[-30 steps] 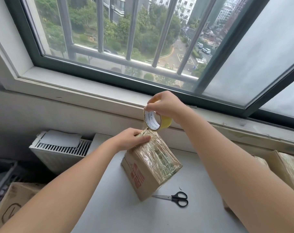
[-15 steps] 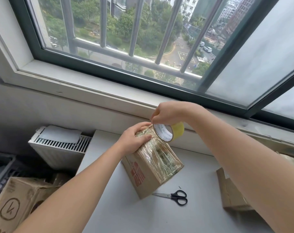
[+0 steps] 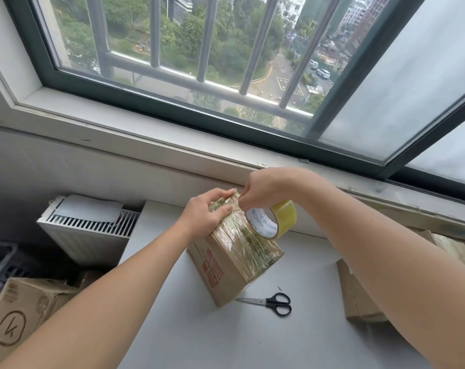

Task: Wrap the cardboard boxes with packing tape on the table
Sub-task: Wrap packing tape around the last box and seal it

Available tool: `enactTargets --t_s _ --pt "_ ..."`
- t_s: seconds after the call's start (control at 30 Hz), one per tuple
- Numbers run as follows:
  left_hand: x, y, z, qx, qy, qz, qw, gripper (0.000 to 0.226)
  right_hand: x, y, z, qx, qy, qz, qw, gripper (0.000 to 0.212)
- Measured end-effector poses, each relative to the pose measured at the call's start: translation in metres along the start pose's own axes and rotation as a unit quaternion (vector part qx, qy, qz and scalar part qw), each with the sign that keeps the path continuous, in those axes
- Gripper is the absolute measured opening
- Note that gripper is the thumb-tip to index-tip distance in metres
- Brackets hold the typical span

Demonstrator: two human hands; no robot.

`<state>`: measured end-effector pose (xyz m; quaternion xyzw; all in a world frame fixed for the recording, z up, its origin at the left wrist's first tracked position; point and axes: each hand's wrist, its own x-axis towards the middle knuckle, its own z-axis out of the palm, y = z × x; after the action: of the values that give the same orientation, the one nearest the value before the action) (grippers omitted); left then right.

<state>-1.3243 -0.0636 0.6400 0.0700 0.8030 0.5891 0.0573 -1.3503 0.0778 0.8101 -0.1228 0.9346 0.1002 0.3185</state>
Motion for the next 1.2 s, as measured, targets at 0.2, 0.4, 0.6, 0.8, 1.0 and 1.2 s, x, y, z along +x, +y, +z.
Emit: enactTargets --t_s 0.2,0.4,0.6,0.8,1.0,1.2 --pt "-0.001 0.004 0.0 0.026 -0.007 -0.003 1.0 0.024 -0.005 0.003 0.001 0.037 0.034 0.008 0.999 0.039" --pt "0.0 -0.001 0.001 0.026 -0.001 0.002 1.0 0.024 -0.012 -0.002 0.027 0.116 0.049 0.015 0.992 0.042" --pt "0.001 -0.002 0.0 0.057 -0.027 0.001 0.998 0.034 -0.014 -0.004 0.042 0.113 0.062 0.043 0.991 0.042" --pt "0.004 0.001 -0.002 0.108 -0.055 0.03 0.992 0.027 -0.009 -0.001 0.033 0.104 0.025 0.062 0.992 0.038" --pt "0.003 -0.012 0.002 0.096 -0.02 0.123 0.988 0.028 -0.005 0.0 0.033 0.118 0.013 0.064 0.991 0.035" --pt "0.005 -0.013 0.001 0.198 0.023 0.304 0.932 0.02 -0.003 0.003 0.033 0.12 0.007 0.057 0.991 0.033"
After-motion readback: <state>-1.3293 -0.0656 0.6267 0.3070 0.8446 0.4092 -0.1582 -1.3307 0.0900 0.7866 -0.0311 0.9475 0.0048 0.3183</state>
